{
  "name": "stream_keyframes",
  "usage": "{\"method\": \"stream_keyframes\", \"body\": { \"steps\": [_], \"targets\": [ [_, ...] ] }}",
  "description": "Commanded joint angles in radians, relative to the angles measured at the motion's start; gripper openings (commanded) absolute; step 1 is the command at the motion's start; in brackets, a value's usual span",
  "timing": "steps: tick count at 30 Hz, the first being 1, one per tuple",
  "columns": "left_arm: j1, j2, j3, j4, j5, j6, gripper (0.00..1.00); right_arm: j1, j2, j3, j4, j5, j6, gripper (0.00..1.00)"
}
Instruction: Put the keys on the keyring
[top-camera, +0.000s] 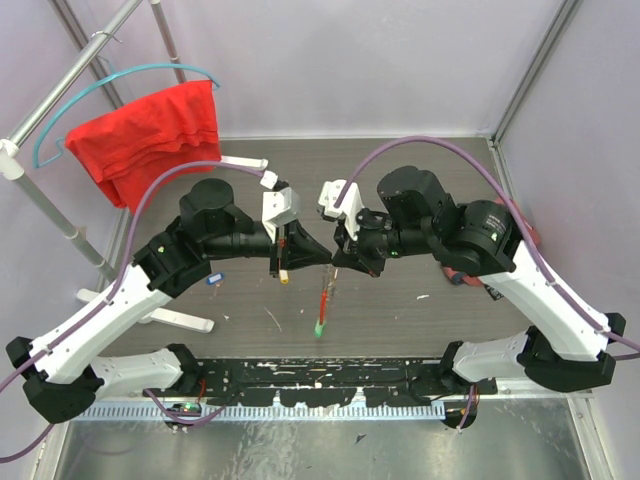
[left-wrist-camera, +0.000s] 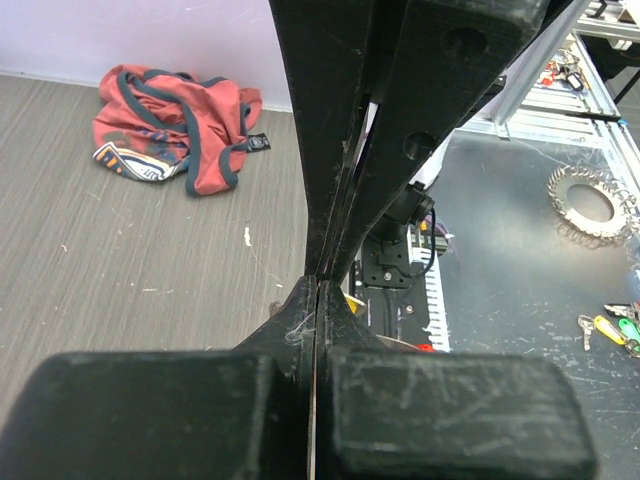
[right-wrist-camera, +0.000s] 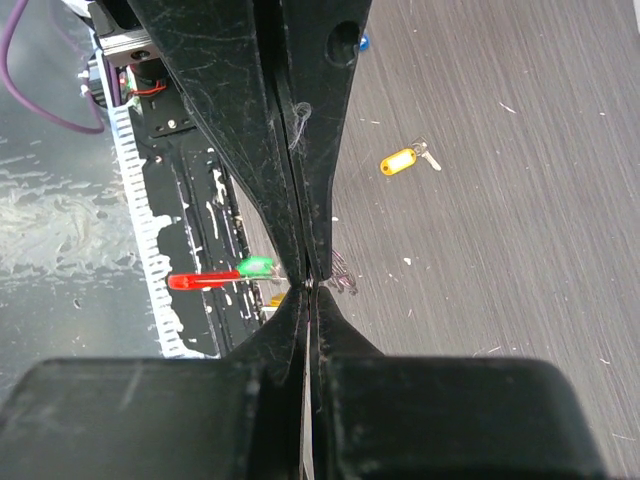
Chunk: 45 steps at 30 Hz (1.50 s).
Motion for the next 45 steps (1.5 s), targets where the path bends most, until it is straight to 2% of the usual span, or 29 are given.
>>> {"method": "stream_keyframes", "body": {
  "steps": [1,7,11,17,23,35,45],
  "targets": [
    [-0.005,-0.015,0.019,-0.031,-0.043,0.013,0.00,0.005,-0.056,0.009,0.144,0.017,0.015,0.01],
    [-0.004,-0.027,0.019,-0.017,-0.031,0.000,0.00,0.004,-0.070,-0.010,0.172,0.022,0.018,0.01],
    [-0.004,-0.021,0.020,-0.023,-0.020,-0.001,0.15,0.005,-0.067,-0.014,0.171,0.018,0.014,0.01],
    [-0.004,-0.024,0.015,-0.023,-0.017,-0.001,0.21,0.005,-0.078,-0.025,0.177,0.026,0.015,0.01],
    [-0.004,-0.022,0.018,-0.021,-0.017,-0.003,0.19,0.005,-0.079,-0.030,0.176,0.016,0.017,0.01],
    [-0.004,-0.032,0.023,0.004,-0.023,-0.013,0.23,0.004,-0.065,-0.046,0.159,-0.020,0.011,0.01],
    [-0.005,-0.028,0.022,0.009,-0.010,-0.019,0.21,0.005,-0.062,-0.049,0.164,-0.020,0.014,0.01]
  ]
}}
